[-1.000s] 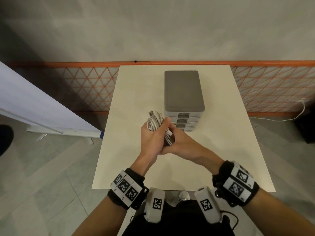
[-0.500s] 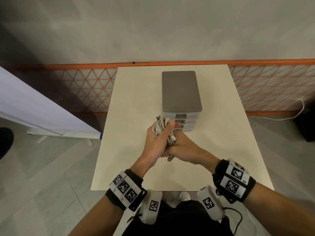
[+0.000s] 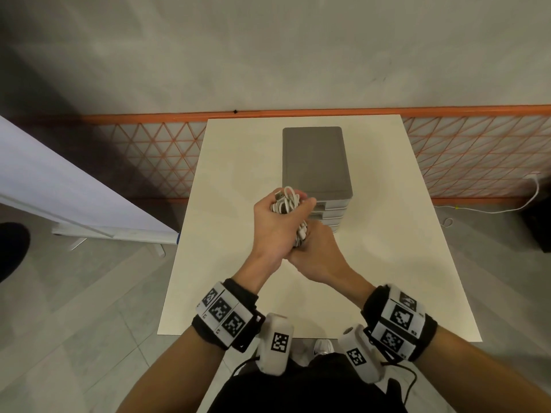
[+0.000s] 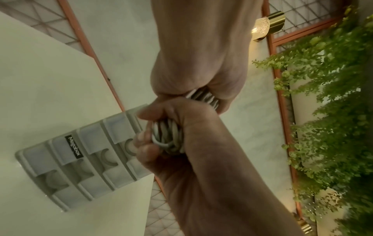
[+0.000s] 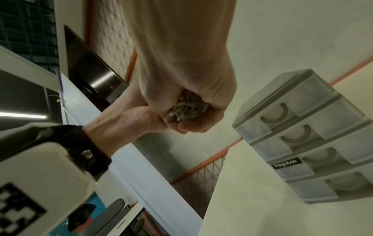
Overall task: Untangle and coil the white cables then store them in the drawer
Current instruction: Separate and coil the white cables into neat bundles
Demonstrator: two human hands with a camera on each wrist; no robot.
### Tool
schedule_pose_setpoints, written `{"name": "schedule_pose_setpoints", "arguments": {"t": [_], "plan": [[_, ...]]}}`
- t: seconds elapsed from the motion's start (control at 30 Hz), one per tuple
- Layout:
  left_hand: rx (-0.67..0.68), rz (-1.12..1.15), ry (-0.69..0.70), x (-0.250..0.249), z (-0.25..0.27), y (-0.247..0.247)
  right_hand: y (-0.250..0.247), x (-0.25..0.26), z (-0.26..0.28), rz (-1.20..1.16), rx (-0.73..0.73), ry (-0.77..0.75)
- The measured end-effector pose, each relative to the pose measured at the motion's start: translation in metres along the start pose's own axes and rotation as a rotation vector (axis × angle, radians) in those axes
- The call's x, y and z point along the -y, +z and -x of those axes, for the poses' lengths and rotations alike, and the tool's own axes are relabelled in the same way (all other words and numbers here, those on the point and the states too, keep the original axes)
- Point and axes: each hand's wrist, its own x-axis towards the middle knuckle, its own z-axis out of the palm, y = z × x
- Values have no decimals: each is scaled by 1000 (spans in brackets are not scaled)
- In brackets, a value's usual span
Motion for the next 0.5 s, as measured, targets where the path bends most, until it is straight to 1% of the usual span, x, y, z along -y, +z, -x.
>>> {"name": "schedule_pose_setpoints", "arguments": {"t": [0.07,0.13,0.2,0.27,0.37,0.5], "plan": [[-12,-19,23,3,-2,2,-5,-3,2,14,68,-44],[-27,-14,29,8,-3,2,-15,-7,3,17,195,-42],[-23,-25,23,13,-3,0,-28,-12,0,-113,348,65],[4,-52,21,17,-3,0,-42,-17,-5,-281,449,178],[70,-91,29,20,-2,5,-54,-17,-13,-367,516,223],[164,-139,101,16,1,11,-59,-12,-20,-385,608,196]]}}
